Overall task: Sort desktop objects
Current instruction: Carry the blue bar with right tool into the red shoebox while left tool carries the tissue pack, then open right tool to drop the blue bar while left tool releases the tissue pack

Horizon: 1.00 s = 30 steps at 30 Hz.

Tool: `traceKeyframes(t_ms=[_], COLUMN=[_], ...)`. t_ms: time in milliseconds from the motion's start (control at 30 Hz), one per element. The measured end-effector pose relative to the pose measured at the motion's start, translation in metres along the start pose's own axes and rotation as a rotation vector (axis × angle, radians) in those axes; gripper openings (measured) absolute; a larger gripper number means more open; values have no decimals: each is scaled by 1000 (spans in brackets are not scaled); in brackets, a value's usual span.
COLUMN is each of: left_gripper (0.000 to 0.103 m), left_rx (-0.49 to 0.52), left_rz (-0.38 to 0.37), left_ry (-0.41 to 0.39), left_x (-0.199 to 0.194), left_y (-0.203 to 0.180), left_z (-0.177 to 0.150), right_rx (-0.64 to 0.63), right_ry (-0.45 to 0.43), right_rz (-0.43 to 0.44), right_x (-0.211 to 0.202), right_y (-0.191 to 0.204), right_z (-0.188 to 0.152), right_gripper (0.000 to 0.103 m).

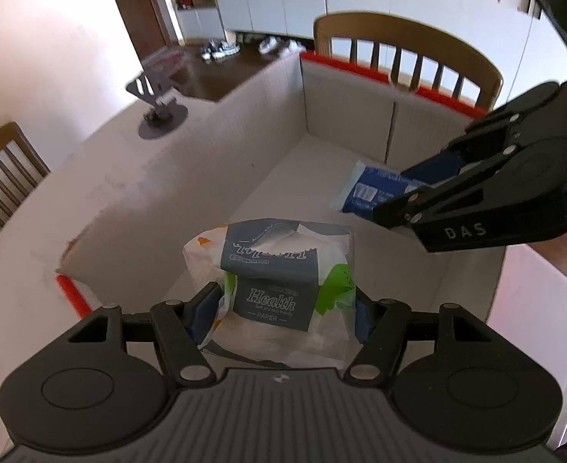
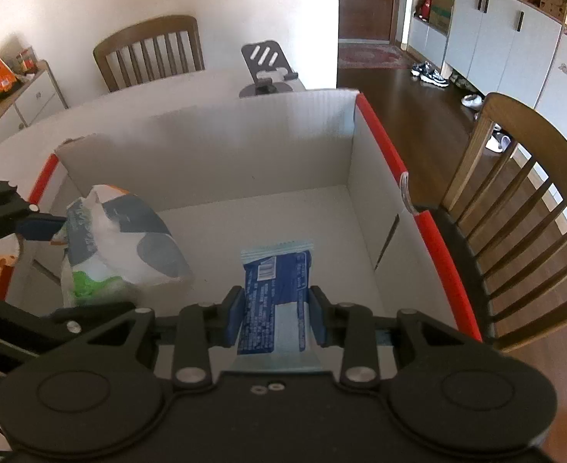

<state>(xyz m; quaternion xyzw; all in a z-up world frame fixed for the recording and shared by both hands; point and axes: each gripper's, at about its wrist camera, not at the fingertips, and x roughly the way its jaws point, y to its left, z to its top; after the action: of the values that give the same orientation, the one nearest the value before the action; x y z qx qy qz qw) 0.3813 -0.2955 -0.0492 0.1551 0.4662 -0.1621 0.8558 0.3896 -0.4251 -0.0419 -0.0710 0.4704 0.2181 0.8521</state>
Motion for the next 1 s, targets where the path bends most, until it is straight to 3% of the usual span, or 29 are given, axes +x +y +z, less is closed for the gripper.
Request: traceKeyframes(t_ms=[567, 700, 1000], left_gripper=[68, 70, 74], left_rx=[17, 22, -2], left_rz=[-33, -31, -48], left_ry=[164, 175, 155], left_x=[35, 38, 30], left_y=[-5, -5, -4], left_z=[7, 9, 7], right_rx=[-55, -62, -56], right_ry=[148, 166, 158], right_rz=[-33, -38, -31], right_x=[28, 33, 30], right_y=[-2, -2, -4], right_z=[4, 4, 5], right_gripper=[35, 35, 45])
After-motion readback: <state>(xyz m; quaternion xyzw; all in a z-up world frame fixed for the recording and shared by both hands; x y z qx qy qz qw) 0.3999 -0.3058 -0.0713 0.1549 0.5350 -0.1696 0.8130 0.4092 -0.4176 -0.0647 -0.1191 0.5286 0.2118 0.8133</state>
